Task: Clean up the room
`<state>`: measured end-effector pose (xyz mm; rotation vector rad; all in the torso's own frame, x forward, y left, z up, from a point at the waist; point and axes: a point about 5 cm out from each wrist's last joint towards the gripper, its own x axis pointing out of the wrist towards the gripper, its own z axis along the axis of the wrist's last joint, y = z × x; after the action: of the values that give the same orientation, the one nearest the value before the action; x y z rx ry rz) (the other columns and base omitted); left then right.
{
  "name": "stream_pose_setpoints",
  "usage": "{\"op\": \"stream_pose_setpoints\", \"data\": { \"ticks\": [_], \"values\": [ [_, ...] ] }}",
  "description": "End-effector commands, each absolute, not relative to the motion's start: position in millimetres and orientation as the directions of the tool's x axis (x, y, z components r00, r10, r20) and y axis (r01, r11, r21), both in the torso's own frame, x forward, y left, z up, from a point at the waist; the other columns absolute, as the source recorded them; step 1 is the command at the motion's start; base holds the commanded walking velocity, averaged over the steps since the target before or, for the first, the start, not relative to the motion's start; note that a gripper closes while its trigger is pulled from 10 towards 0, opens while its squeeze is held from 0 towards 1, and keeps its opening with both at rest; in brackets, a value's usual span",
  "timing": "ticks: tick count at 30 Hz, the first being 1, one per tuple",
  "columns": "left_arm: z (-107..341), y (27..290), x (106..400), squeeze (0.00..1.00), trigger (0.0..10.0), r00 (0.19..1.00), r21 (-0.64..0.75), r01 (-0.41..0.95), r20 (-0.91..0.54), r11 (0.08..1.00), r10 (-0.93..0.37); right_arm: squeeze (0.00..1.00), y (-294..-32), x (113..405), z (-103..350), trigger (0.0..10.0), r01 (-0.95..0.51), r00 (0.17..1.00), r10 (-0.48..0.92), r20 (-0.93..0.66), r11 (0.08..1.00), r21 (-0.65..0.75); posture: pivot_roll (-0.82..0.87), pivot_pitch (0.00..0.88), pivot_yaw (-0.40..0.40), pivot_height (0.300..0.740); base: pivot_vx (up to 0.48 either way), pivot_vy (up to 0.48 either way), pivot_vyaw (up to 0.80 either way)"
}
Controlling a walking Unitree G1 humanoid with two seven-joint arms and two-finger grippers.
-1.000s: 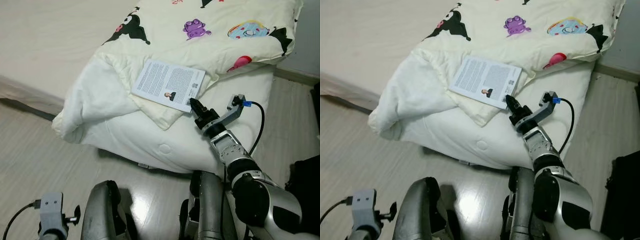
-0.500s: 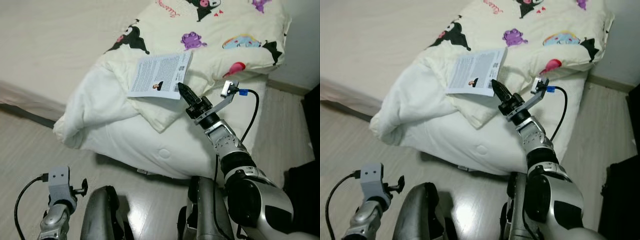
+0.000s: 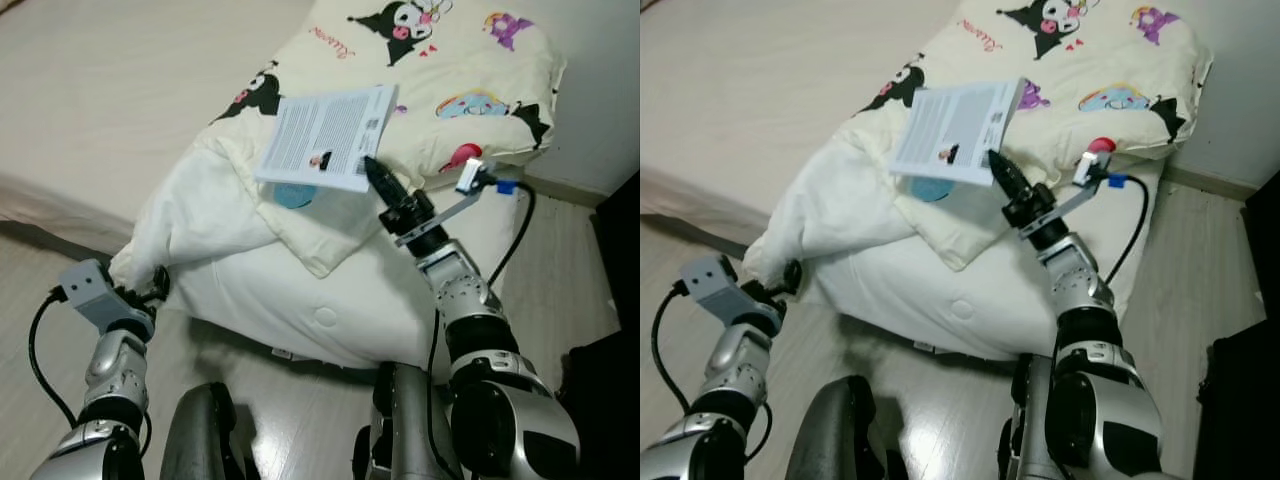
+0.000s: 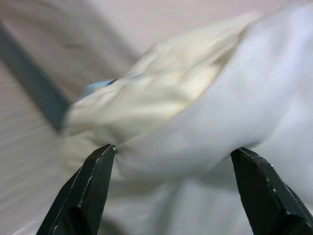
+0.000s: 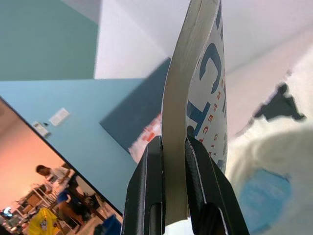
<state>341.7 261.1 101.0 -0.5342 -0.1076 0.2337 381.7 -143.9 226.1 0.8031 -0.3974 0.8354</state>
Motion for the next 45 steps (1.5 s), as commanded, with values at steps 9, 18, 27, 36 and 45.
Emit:
{"op": "stream_pose_setpoints", "data": {
  "ticks": [9, 18, 27, 36, 45],
  "values": [
    [139.4, 205.3, 358.5, 0.00, 10.0, 0.908, -0.785, 0.401, 0.407, 0.471, -0.096, 0.00, -136.0, 361.6, 264.4, 0.0, -0.895, 0.444, 0.485, 0.754, 0.279, 0.347, -0.07, 0.168, -0.002, 0.535, 0.000, 0.000, 0.00],
    [140.1, 189.5, 339.4, 0.00, 10.0, 0.771, -0.733, 0.633, 0.567, 0.250, -0.288, 0.00, -133.2, 352.6, 276.1, 0.0, -0.919, 0.392, 0.501, 0.772, 0.250, 0.304, -0.07, 0.163, -0.009, 0.535, 0.000, 0.000, 0.00],
    [142.8, 176.0, 330.3, 0.00, 10.0, 0.712, -0.719, 0.686, 0.630, 0.115, -0.310, 0.00, -127.1, 343.6, 282.2, 0.0, -0.932, 0.363, 0.520, 0.773, 0.215, 0.293, -0.07, 0.160, -0.015, 0.535, 0.000, 0.000, 0.00],
    [167.2, 161.7, 331.1, 0.00, 10.0, 0.617, -0.644, 0.764, 0.743, -0.027, -0.258, 0.00, -104.5, 339.5, 257.5, 0.0, -0.912, 0.406, 0.595, 0.693, 0.215, 0.349, -0.09, 0.165, -0.022, 0.535, 0.000, 0.000, 0.00],
    [185.7, 157.8, 331.5, 0.00, 10.0, 0.567, -0.593, 0.804, 0.791, -0.056, -0.232, 0.00, -98.0, 332.6, 249.0, 0.0, -0.905, 0.413, 0.619, 0.669, 0.195, 0.378, -0.10, 0.169, -0.024, 0.535, 0.000, 0.000, 0.00]
  ]
}}
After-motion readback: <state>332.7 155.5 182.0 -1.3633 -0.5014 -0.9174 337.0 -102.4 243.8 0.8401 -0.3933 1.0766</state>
